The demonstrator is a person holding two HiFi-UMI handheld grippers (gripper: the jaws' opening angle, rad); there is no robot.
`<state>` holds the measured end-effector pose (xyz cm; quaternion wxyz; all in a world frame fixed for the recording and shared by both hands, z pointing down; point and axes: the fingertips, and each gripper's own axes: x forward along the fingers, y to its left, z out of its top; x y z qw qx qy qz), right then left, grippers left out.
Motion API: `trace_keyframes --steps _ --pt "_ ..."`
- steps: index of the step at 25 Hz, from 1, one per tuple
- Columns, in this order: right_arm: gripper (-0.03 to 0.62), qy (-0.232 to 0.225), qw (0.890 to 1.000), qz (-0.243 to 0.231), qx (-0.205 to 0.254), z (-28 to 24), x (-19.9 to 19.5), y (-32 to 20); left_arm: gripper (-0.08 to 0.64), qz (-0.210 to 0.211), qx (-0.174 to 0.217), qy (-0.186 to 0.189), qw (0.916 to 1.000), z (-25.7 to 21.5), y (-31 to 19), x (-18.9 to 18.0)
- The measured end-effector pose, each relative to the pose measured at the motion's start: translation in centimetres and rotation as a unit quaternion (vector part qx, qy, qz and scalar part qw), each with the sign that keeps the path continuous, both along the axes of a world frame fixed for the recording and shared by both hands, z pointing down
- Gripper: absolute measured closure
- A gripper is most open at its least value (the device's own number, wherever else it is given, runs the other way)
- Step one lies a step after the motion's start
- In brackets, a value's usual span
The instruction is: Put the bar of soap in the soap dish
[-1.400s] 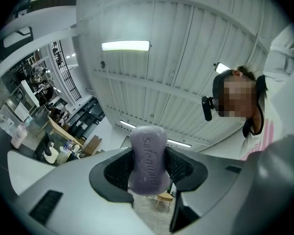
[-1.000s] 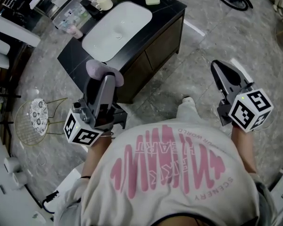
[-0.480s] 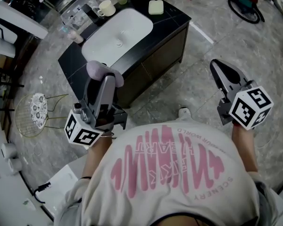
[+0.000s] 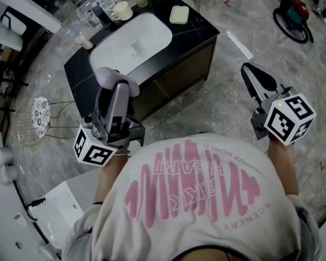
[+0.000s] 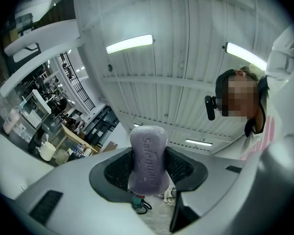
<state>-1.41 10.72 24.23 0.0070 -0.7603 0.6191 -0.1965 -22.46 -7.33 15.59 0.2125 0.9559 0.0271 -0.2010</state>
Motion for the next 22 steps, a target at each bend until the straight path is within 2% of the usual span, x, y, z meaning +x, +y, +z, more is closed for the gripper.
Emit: trace_keyframes --steps 9,15,22 --pt "0.574 -0.008 0.999 -0.035 0.009 1.3 4.1 -0.7 0.356 -0.037 0.006 -0.01 0.9992 0.9 1.1 2.6" --pt "0.574 -0.015 0.998 -0.062 0.012 1.5 4.5 -1.9 0.356 -0.072 0.005 0.001 0.9974 0.7 0.6 2.0" --pt "0.574 -0.009 0.998 -0.065 0.012 1.2 6.0 -2.3 0.356 -0.098 0.0 -0.001 0.9951 1.5 -0.3 2.6"
